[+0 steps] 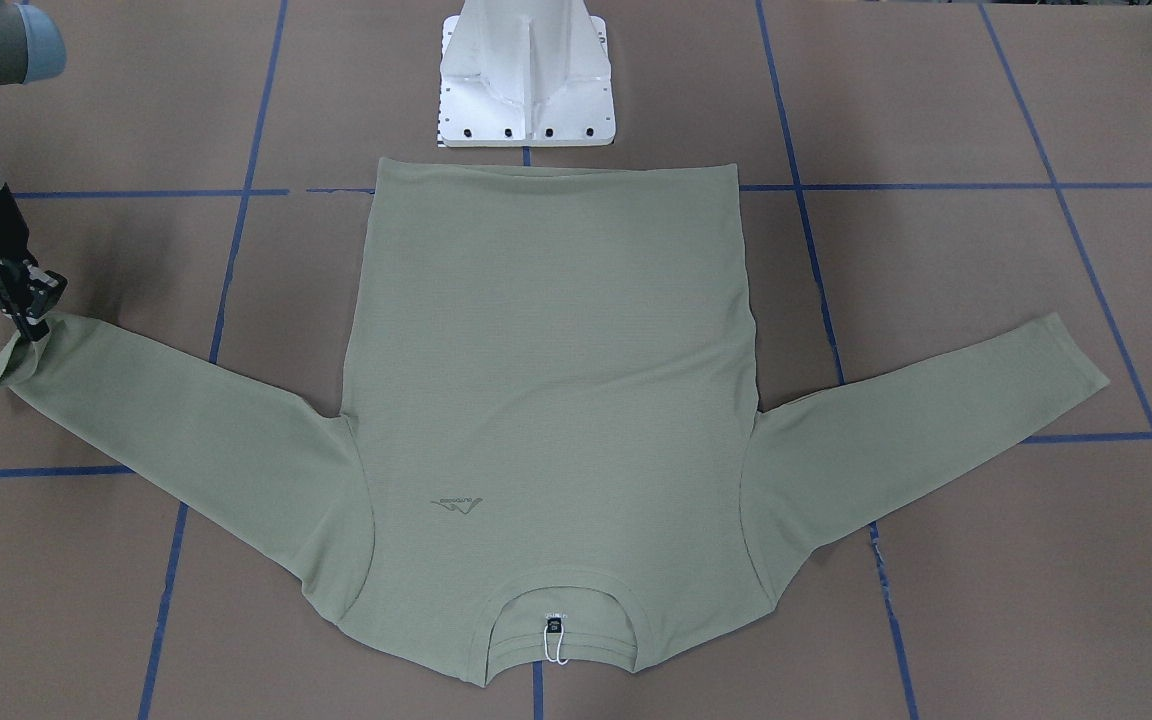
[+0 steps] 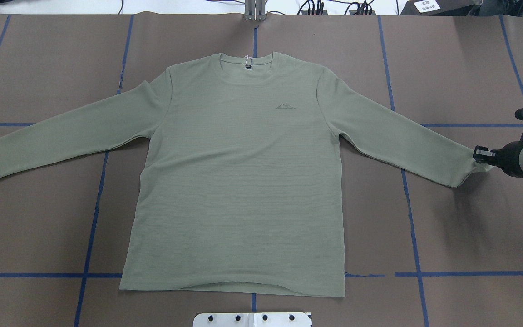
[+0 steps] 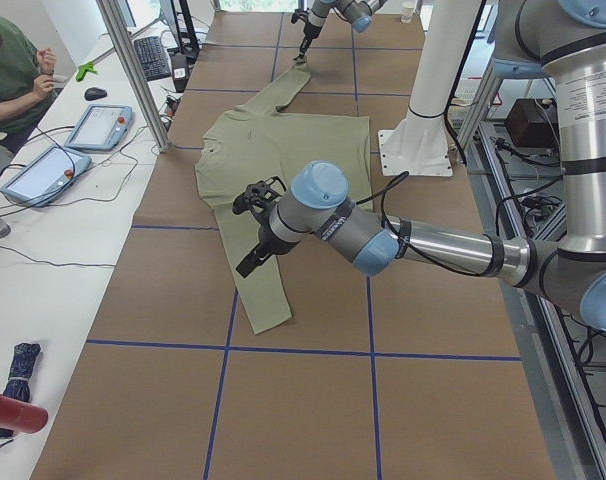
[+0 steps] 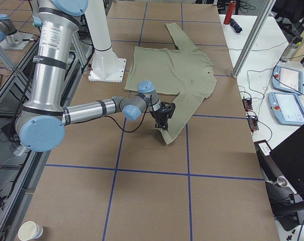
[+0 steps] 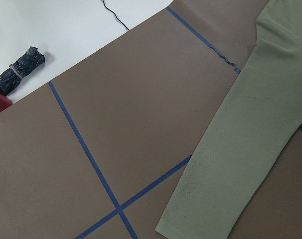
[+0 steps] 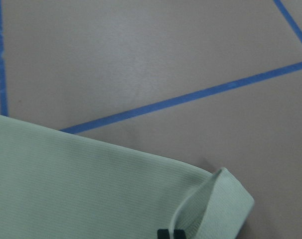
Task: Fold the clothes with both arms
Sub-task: 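Grasp the cuff of the sleeve nearest the right gripper, then carry the sleeve with the right gripper across the shirt body, then release the sleeve and raise the right gripper away from the shirt, then grasp the cuff of the sleeve nearest the left gripper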
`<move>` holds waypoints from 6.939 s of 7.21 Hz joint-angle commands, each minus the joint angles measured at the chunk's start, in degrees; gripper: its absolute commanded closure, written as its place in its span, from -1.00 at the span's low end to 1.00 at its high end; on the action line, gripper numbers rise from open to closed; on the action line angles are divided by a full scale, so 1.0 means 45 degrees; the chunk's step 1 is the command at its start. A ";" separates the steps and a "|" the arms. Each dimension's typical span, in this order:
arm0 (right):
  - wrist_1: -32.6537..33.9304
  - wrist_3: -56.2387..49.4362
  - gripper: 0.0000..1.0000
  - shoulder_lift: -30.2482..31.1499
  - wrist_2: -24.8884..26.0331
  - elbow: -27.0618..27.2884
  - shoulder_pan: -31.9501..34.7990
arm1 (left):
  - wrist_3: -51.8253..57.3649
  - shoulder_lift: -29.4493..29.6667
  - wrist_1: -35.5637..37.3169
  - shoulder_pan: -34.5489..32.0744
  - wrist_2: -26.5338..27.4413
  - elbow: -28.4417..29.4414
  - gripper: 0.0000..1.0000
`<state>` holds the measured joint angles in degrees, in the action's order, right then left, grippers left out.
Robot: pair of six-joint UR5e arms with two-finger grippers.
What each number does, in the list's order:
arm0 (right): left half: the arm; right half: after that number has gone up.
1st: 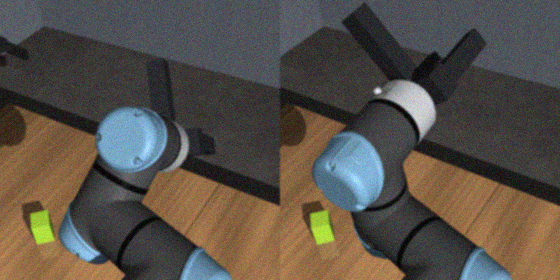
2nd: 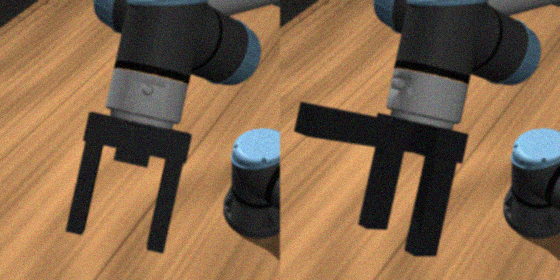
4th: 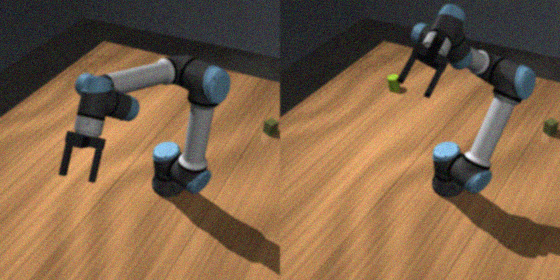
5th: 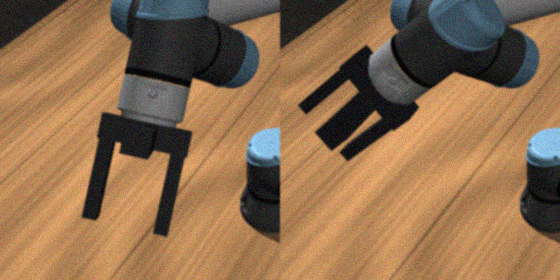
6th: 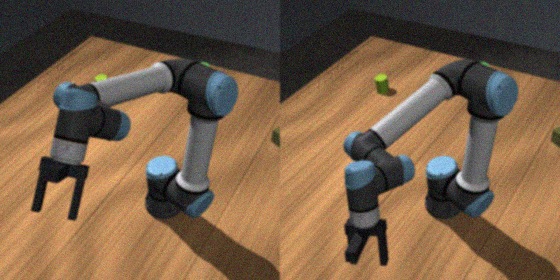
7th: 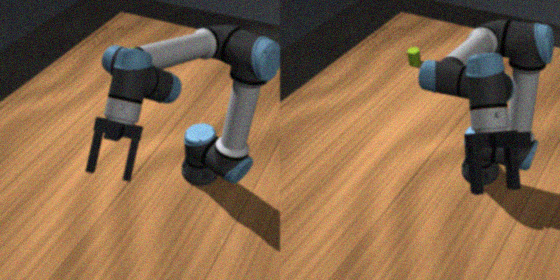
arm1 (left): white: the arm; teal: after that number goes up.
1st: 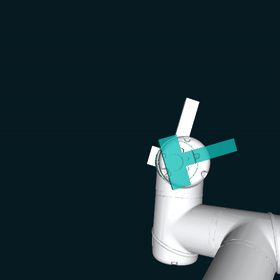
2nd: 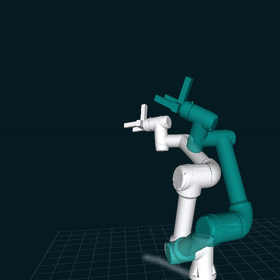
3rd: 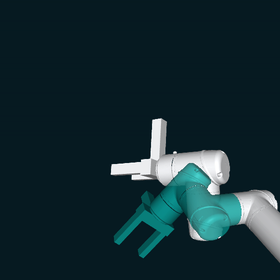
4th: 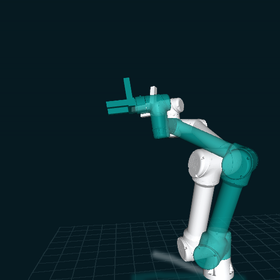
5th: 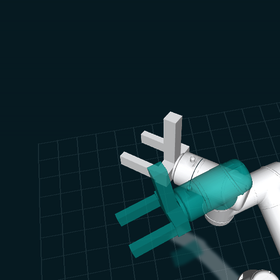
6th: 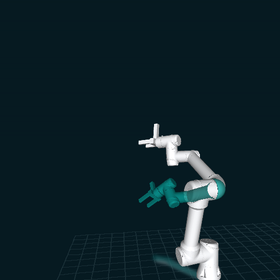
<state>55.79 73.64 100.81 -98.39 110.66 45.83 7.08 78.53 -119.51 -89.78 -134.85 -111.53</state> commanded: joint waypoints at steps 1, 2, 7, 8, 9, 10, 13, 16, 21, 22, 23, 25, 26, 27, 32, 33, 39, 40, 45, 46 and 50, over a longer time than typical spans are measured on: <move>0.0701 -0.0406 1.00 -0.1632 0.0125 0.0311 0.0107 | -0.0029 0.0067 0.0034 0.0009 0.0007 0.0000 -1.00; 0.2370 -0.0428 1.00 -0.3459 0.0164 0.0331 0.0243 | -0.0030 0.0106 0.0034 0.0009 0.0007 0.0000 -1.00; 0.8383 -0.2557 1.00 -1.1939 0.2428 -0.0988 -0.0184 | -0.0049 0.0146 0.0132 0.0009 0.0007 0.0020 -1.00; 0.8402 -0.2383 1.00 -1.3288 0.3900 -0.2293 -0.0959 | -0.0049 0.0146 0.0132 0.0009 0.0026 0.0020 -1.00; 0.8403 -0.2265 1.00 -1.4732 0.5423 -0.4085 -0.1817 | -0.0049 0.0126 0.0151 0.0009 0.0007 0.0039 -1.00; 0.8403 -0.1529 1.00 -1.6197 0.6559 -0.6055 -0.2618 | -0.0049 0.0146 0.0171 0.0009 0.0007 0.0039 -1.00; 0.8285 -0.0004 1.00 -1.8258 1.0003 -1.0441 -0.5081 | -0.0088 0.0185 0.0171 0.0009 0.0007 0.0214 -1.00; 0.8129 0.1406 1.00 -1.9721 1.1667 -1.3156 -0.6004 | -0.0146 0.0165 0.0191 0.0009 0.0007 0.0196 -1.00; 0.8051 0.1896 -1.00 -2.0642 1.0759 -1.3282 -0.6006 | -0.0321 0.0146 0.0152 0.0009 0.0045 0.0176 -1.00; 0.8012 0.1935 -1.00 -2.0839 1.0035 -1.3186 -0.5773 | -0.0361 0.0165 0.0113 0.0009 0.0084 0.0176 -1.00; 0.8012 0.1993 -1.00 -2.1034 0.8288 -1.3049 -0.5152 | -0.0942 0.0262 0.0016 0.0028 0.0065 0.0195 -1.00; 0.8051 0.1742 -1.00 -2.0881 0.3664 -1.2950 -0.3164 | -0.2293 0.0808 -0.0121 0.0048 0.0065 0.0253 -1.00; 0.8167 0.1315 -1.00 -2.0551 0.1495 -1.2525 -0.2226 | -0.2392 0.0597 -0.1127 0.0087 0.0065 0.0235 -1.00; 0.8826 0.0247 -1.00 -1.9562 0.0004 -1.1090 -0.1424 | -0.2374 0.0595 -0.1369 0.0396 0.0046 0.0698 -1.00; 1.0903 -0.8455 -1.00 -1.0393 -0.4749 -0.1561 0.3652 | -0.2334 -0.0009 -0.1391 0.3772 0.2364 0.1230 -1.00; 1.0941 -0.9925 -1.00 -0.8748 -0.5105 -0.0539 0.4513 | -0.2334 -0.0185 -0.1623 0.4610 0.3259 0.1463 -1.00; 1.0922 -1.1131 -1.00 -0.7150 -0.5460 0.0390 0.5127 | -0.4440 -0.0264 -0.6036 0.7893 0.5276 0.4822 -1.00; 1.0942 -1.1131 -1.00 -0.7111 -0.5460 0.0467 0.5127 | -0.4405 -0.0264 -0.6214 0.8035 0.5280 0.4921 -1.00; 1.0922 -1.1112 -1.00 -0.7013 -0.5441 0.0565 0.5127 | -0.4365 -0.0284 -0.6392 0.8153 0.5300 0.5449 -0.40; 1.0922 -1.1092 -1.00 -0.6955 -0.5441 0.0604 0.5127 | -0.4346 -0.0284 -0.6391 0.8153 0.5319 0.5469 -0.23; 1.0922 -1.1111 -1.00 -0.6700 -0.5421 0.0819 0.5127 | -0.4346 -0.0284 -0.6411 0.8153 0.5378 0.5469 0.11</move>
<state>104.88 23.68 70.50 -122.80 114.17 68.91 -12.48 77.26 -148.33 -53.09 -110.65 -86.89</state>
